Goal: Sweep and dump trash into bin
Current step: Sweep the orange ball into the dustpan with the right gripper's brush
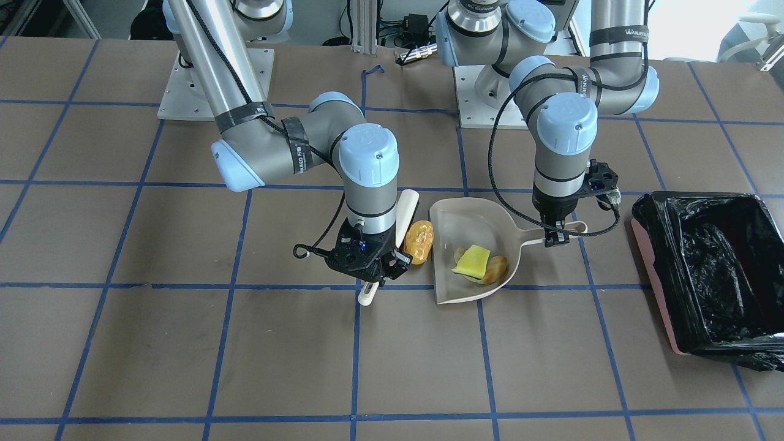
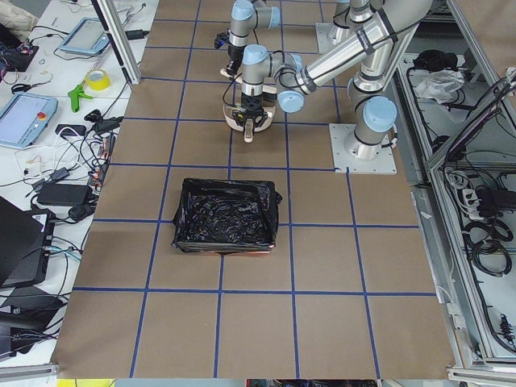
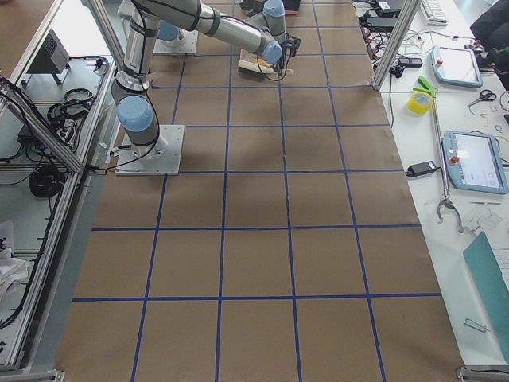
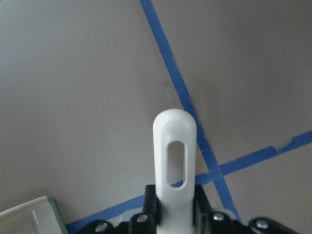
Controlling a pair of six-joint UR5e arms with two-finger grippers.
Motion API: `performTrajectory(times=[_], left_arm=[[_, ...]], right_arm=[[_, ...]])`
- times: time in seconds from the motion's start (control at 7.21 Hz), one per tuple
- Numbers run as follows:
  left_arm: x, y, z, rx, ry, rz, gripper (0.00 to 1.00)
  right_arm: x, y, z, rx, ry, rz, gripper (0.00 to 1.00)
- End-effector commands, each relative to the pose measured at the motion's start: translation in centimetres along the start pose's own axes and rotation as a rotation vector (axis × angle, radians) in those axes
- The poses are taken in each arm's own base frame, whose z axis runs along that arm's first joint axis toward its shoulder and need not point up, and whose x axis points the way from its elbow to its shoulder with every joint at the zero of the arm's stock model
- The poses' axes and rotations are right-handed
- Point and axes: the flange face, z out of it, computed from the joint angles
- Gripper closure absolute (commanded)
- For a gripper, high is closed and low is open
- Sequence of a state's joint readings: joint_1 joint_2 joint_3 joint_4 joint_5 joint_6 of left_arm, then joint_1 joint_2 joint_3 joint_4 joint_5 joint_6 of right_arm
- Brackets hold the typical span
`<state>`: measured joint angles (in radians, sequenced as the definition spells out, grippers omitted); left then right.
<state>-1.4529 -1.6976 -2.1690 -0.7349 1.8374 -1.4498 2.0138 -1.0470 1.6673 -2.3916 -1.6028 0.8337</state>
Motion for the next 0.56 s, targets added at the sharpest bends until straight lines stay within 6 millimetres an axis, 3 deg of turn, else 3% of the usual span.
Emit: performTrajectory(times=[0.0, 0.42], left_arm=[[0.2, -0.1, -0.1, 0.001, 0.004, -0.001, 1.0], [0.2, -0.1, -0.1, 0.001, 0.002, -0.001, 1.0]], right_arm=[[-2.2, -1.2, 0.9, 0.027, -0.034, -0.012, 1.0], [-6.6, -1.6, -0.3, 0.058, -0.091, -0.07, 1.0]])
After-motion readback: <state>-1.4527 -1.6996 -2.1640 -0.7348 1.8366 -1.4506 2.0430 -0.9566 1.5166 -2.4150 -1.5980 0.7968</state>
